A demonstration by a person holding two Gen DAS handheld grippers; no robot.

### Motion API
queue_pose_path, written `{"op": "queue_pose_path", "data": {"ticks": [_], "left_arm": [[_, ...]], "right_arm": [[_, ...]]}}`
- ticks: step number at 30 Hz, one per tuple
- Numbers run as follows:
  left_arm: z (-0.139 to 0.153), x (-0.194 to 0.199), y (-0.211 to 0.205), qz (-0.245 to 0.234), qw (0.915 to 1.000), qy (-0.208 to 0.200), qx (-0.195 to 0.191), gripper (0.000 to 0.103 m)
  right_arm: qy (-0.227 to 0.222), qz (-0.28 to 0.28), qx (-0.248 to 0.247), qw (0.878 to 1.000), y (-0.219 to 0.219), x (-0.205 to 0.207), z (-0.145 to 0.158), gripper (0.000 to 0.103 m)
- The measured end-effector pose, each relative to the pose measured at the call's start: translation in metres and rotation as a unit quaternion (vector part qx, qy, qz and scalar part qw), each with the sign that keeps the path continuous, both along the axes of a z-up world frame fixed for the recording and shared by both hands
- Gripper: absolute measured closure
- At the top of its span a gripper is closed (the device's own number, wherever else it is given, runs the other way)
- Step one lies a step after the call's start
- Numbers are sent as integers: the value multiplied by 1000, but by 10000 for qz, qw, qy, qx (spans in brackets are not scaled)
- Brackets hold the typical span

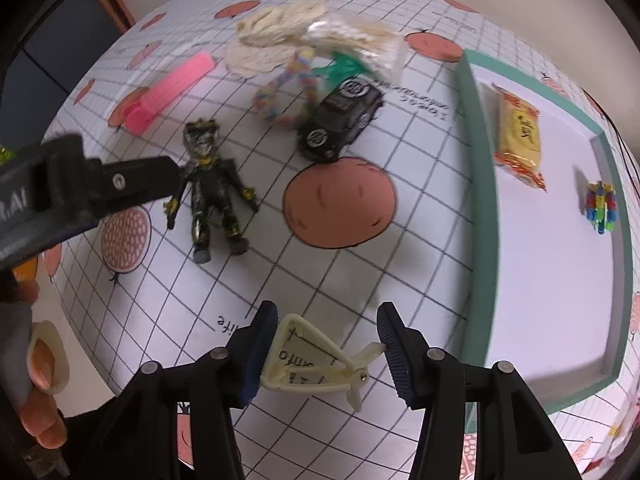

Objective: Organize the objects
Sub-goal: 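Grasp the action figure with the left tool while the right tool grasps the cream claw clip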

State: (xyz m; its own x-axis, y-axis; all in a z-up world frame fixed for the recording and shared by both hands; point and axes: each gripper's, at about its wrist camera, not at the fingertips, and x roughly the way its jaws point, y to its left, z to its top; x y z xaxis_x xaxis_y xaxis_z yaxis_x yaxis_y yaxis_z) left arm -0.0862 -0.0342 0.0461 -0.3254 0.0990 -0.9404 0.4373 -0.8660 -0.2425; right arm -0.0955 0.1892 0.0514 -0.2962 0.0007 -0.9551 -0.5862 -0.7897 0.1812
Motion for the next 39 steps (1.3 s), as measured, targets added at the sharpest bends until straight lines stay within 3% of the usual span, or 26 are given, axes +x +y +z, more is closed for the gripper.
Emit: {"op": "queue_pose_path", "data": {"ticks": [11,15,26,32,36,39], "left_arm": [[12,-5,32,-248,9992,293,-137,6],[7,-13,39,-298,9991,277,-148,24],[-5,-25,39,-310,9990,249,-227,39],[-11,-28,41,-364,9989,171,-224,50],[-13,-32,44,-419,9985,139,-337,64],[-13,-33,45,-437,9984,132,-347,66]], "right_arm": [[296,-341,161,9989,23,24,15,48],[359,-421,152,9984,13,14,19,48],[378,-486,176,9980,8,1,10,48],[399,-454,181,9980,6,-1,11,48],[409,-452,186,9980,5,-1,11,48],[418,-458,185,9979,6,-1,11,48]]}}
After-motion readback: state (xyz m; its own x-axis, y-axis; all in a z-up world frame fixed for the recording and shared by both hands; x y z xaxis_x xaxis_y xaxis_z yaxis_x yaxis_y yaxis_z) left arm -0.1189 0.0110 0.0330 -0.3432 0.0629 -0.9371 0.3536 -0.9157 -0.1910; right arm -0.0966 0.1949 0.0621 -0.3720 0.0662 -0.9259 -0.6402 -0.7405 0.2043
